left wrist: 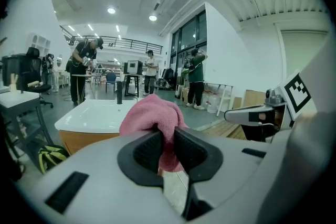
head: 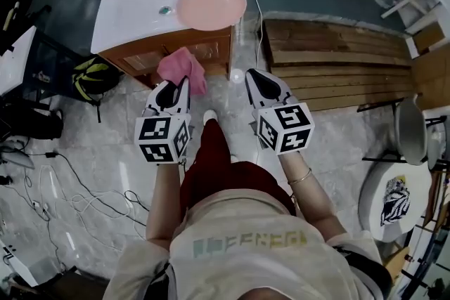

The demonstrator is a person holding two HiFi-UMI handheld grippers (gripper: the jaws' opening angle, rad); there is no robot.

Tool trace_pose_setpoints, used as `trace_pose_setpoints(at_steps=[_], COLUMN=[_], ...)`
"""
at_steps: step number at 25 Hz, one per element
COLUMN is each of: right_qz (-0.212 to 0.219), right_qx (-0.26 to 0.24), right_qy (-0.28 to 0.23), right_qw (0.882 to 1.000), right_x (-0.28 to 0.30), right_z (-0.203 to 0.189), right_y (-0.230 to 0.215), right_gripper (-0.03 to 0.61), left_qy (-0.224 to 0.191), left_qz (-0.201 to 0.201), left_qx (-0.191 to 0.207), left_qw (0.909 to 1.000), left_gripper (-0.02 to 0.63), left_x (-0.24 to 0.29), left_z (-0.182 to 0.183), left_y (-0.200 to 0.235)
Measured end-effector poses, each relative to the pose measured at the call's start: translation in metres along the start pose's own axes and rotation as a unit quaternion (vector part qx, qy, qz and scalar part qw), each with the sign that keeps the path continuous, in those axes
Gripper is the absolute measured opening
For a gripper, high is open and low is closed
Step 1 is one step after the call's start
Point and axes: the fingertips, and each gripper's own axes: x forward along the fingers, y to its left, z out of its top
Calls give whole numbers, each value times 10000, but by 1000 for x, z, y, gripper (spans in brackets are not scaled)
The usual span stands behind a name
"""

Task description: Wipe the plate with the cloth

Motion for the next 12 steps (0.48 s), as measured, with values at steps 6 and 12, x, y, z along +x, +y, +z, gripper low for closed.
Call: trace_pose_setpoints(at_steps=[6, 12], right_qz=[-181, -468], right_qx=[32, 174], right_qy=[77, 199], right_qw=[9998, 9986], right_x=[59, 123], right_z=[19, 32], right_y=[-26, -58], right_gripper=[38, 38], left_qy=[74, 175], left_qz=[-129, -292], left_qx=[5, 79], left_qw=[9999, 9994], left_gripper=[66, 66], left_x=[58, 121], left_z=[21, 43], left_y=[32, 72])
